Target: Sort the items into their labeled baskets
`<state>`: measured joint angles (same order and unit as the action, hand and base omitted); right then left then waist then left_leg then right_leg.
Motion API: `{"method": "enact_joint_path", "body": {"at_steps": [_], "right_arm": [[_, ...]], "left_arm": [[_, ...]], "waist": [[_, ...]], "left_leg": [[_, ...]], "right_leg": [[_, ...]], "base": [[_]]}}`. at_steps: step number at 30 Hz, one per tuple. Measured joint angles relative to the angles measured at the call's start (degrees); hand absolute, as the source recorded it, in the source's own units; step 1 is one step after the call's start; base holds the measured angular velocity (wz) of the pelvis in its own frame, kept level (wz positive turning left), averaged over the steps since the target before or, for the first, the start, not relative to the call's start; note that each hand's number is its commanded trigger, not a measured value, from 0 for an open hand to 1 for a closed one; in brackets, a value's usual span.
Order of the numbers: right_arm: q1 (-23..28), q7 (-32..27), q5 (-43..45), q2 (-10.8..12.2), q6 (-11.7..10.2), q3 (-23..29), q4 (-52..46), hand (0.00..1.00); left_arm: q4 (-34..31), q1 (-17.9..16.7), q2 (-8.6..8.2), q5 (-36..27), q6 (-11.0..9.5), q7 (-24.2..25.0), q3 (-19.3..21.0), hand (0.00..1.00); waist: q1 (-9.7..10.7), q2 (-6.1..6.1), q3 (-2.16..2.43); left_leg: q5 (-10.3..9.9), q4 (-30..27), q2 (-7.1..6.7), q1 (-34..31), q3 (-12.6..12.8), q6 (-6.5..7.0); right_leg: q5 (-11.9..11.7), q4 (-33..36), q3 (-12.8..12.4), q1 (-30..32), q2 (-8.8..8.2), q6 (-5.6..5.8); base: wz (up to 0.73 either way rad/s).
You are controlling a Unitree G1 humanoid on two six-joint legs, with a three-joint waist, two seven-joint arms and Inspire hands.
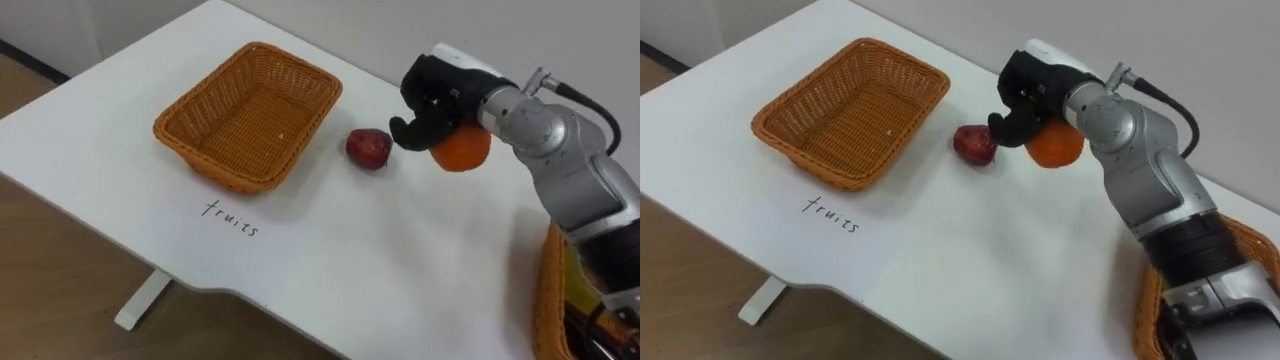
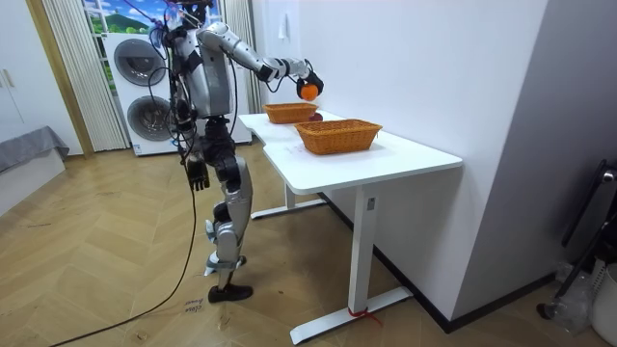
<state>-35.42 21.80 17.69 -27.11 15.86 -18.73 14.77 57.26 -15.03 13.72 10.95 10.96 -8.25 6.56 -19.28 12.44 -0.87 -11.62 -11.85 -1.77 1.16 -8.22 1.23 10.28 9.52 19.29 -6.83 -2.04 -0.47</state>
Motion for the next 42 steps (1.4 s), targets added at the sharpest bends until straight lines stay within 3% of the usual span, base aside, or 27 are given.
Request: {"method": "enact_joint_path", "body": {"at_steps": [9,16,25,30,42], "right_arm": [[-2.91,-3.68,-6.3,0.02,-0.16,-2.61,5.76,1.0],[-5.64,-6.81,-8.23,0.03,-0.28,-4.28,9.57,1.0],[-6.23,-9.79,-12.58,0.19,-0.24,-5.51,9.63,1.0],[-7.24,-12.1,-16.16,0.69,-0.28,-5.51,11.14,1.0],[-13.12,-18.72,-26.89,2.67,-0.28,-5.5,20.55,1.0]], "left_arm": [[-2.43,-1.27,-0.01,-0.19,0.27,-0.02,-0.05,0.0],[-2.83,-1.36,-0.23,-0.17,0.78,0.47,-0.03,0.0],[-5.21,-1.66,-0.21,-0.15,1.74,1.08,-0.05,0.0],[-7.67,-3.33,0.02,-0.14,2.48,1.13,-0.06,0.0],[-10.52,-6.26,0.46,-0.12,4.13,1.46,-1.12,0.0]], "waist": [[-1.29,0.01,-0.09],[-1.95,0.24,-0.23],[-4.45,0.03,-0.47],[-4.79,-0.14,-0.53],[-5.11,-0.76,-0.47]], "left_leg": [[0.01,-0.37,-0.17,-0.21,-1.42,0.0],[0.03,-0.93,-1.06,-0.83,-3.39,0.06],[0.02,-1.83,-1.6,-1.75,-4.79,0.07],[0.06,-2.51,-1.94,-2.34,-5.39,0.19],[0.31,-3.9,-3.19,-3.55,-8.18,0.57]], "right_leg": [[0.21,0.02,1.72,-0.62,-0.33,0.33],[0.41,0.01,3.28,-1.27,-0.57,0.65],[0.46,-0.01,4.63,-1.19,-0.79,0.73],[0.46,0.07,5.39,-1.21,-1.08,0.75],[0.98,0.18,10.06,-2.11,-2.03,1.62]], "base": [[0.1],[0.17],[0.08],[0.08],[0.16]]}}
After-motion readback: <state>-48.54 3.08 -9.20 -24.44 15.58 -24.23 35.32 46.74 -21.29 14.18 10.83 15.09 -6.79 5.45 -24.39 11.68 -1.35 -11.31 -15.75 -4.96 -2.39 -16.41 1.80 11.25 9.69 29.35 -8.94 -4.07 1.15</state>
